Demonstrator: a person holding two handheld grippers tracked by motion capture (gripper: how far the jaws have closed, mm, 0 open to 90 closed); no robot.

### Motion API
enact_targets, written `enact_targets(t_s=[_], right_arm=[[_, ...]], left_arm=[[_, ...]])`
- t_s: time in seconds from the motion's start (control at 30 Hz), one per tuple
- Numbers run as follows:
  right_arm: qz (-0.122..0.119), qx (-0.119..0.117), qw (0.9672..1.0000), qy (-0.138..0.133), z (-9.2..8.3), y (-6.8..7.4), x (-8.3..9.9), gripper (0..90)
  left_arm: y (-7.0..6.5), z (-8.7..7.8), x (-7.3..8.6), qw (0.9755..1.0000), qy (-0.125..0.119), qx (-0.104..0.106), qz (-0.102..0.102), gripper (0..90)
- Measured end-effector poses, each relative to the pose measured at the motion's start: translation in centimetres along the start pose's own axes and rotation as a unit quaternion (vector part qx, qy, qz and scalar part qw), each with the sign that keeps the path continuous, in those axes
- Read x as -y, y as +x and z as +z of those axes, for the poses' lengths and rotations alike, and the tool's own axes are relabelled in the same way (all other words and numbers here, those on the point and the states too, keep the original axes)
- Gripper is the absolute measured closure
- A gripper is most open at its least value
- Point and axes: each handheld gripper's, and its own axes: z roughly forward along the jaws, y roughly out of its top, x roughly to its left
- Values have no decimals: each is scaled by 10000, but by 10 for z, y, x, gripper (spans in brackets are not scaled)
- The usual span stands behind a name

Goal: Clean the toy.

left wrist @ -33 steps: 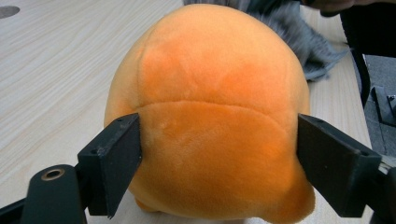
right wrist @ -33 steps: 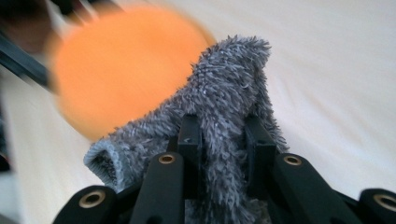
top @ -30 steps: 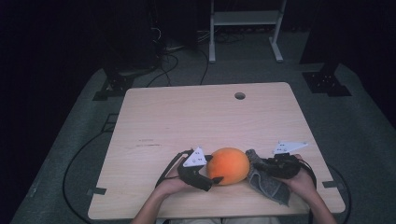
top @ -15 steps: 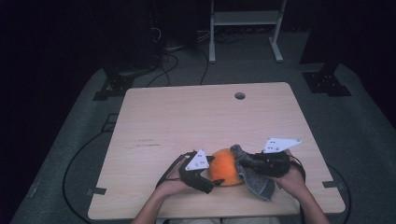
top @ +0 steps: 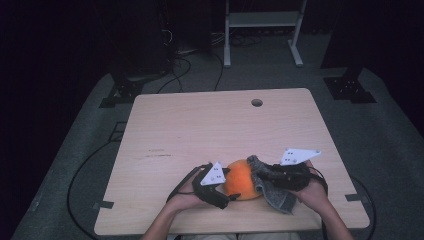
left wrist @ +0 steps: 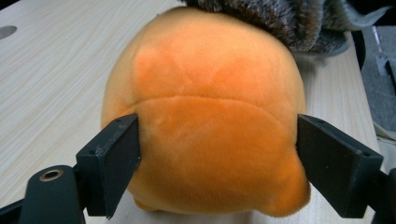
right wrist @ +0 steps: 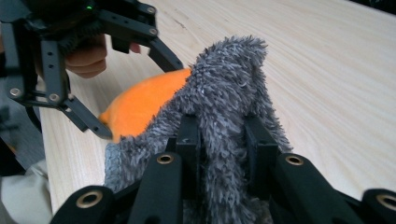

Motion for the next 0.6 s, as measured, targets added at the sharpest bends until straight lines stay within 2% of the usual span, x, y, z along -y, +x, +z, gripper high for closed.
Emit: enact_targets(t_s=[0.03,0.1,0.17,0.23,0.3,0.43,0.5,0.53,0.6], right_arm=[[129,-32,9999,-32,-1,-4,3,709],[257,129,9996,16,-4,-12,10,708],[440,168,9989,70,-6,-19,19,702],[640,46,9979,19,-7,-25,26,680],[723,-19,9974,-11,-8,-29,28,642],[940,-244,9952,-124,-6,-34,32,639],[1085,-358,9933,-167,-7,-38,33,671],[1148,-351,9926,-165,-8,-40,34,698],[1124,-251,9932,-138,-10,-40,32,721]], left_arm=[[1,0,0,10000,-22,11,-52,156],[3,1,0,9999,-15,17,-166,138],[3,2,0,9998,-52,28,-170,136],[2,4,1,9998,-62,27,-177,136],[2,4,1,9998,-63,21,-182,136],[2,4,2,9998,-76,29,-192,134],[2,4,2,9997,-81,31,-209,135],[3,4,2,9997,-76,24,-211,135],[3,4,2,9997,-82,27,-220,134]])
